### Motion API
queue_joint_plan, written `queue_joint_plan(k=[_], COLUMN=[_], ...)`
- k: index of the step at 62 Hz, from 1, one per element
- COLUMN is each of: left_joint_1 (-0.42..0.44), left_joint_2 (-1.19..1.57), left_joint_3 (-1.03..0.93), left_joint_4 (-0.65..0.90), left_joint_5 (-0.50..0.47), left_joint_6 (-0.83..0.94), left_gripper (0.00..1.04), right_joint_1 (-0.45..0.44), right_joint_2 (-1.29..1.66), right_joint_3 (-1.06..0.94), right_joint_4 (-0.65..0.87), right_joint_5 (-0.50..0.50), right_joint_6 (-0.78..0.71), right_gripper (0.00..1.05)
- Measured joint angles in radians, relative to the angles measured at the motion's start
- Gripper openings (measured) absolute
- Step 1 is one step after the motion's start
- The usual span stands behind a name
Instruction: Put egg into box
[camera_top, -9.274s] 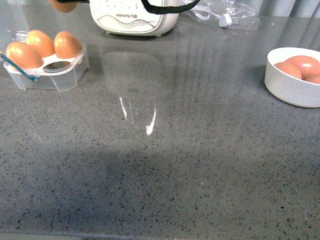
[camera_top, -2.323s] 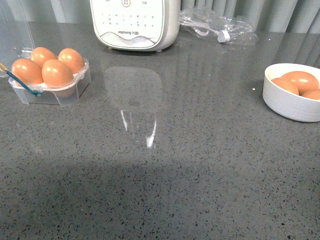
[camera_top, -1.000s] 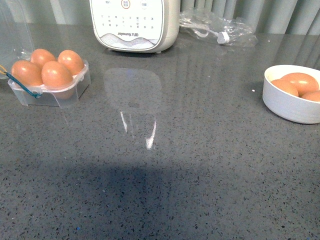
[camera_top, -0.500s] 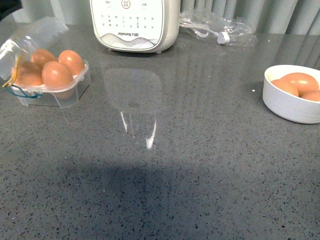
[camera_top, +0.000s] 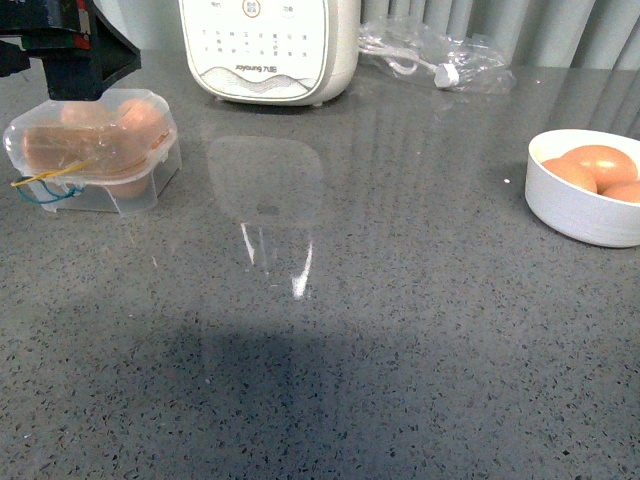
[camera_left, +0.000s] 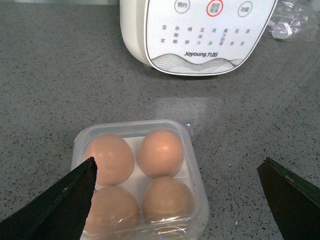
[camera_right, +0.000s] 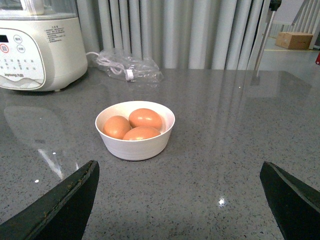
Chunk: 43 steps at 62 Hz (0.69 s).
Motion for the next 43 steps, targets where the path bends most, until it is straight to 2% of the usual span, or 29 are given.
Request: queue_joint_plan(k=[14,28,43], left_joint_1=[0.050,0.106,0.113], left_joint_2=[-0.173,-0.379,-0.571], left_joint_3=[0.006,-0.017,-0.093], left_joint_4=[-0.094,-0.222,-0.379], left_joint_5=[-0.010,-0.068,-0.108], left_joint_6=[0.011,0.066,0.096], left_gripper=[0.98,0.98,0.98], right_joint_1=[0.000,0.000,0.000], right_joint_2=[0.000,0.000,0.000], right_joint_3=[0.000,0.000,0.000], right_joint_4=[0.000,0.000,0.000], right_joint_5=[0.000,0.000,0.000], right_joint_6=[0.000,0.000,0.000], right_gripper=[0.97,0.97,0.97])
